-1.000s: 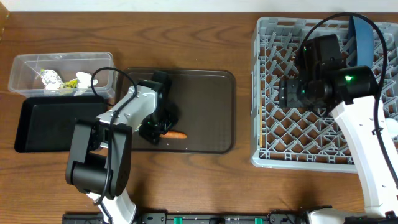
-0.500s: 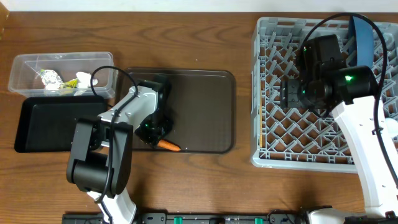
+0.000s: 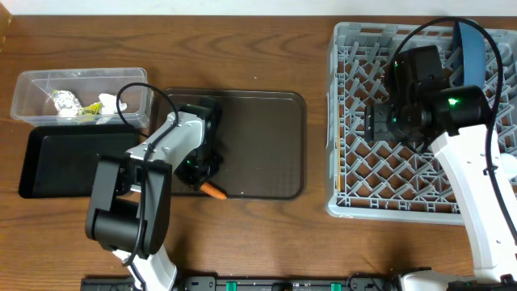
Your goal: Sort waste into correct bins and load items into the dishwasher rack
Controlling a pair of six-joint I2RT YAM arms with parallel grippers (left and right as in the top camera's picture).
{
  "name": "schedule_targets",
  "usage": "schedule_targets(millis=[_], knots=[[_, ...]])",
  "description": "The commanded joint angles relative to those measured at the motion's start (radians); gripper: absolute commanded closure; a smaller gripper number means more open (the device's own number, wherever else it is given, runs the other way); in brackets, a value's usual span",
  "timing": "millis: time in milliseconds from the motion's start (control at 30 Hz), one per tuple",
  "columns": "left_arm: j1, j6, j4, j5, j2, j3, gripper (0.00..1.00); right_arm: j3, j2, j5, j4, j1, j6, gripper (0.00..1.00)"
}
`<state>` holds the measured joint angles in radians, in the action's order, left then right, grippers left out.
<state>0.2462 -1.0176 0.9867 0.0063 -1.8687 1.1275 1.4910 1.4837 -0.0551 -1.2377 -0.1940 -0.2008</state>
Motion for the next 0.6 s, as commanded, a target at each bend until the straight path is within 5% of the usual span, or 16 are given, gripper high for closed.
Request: schedule_targets(millis=[0,567], knots=[[0.001,0.046,0.008,-0.045,0.055,-0.016,0.79,-0.002,-0.003,-0.021,-0.002,0.005,0.008,0.27],[-0.127,0.134,0.104,-0.131,0.398,-0.016,0.77,-0.002,-0.003,-0.031,-0.005,0.005,0.008,0.28]])
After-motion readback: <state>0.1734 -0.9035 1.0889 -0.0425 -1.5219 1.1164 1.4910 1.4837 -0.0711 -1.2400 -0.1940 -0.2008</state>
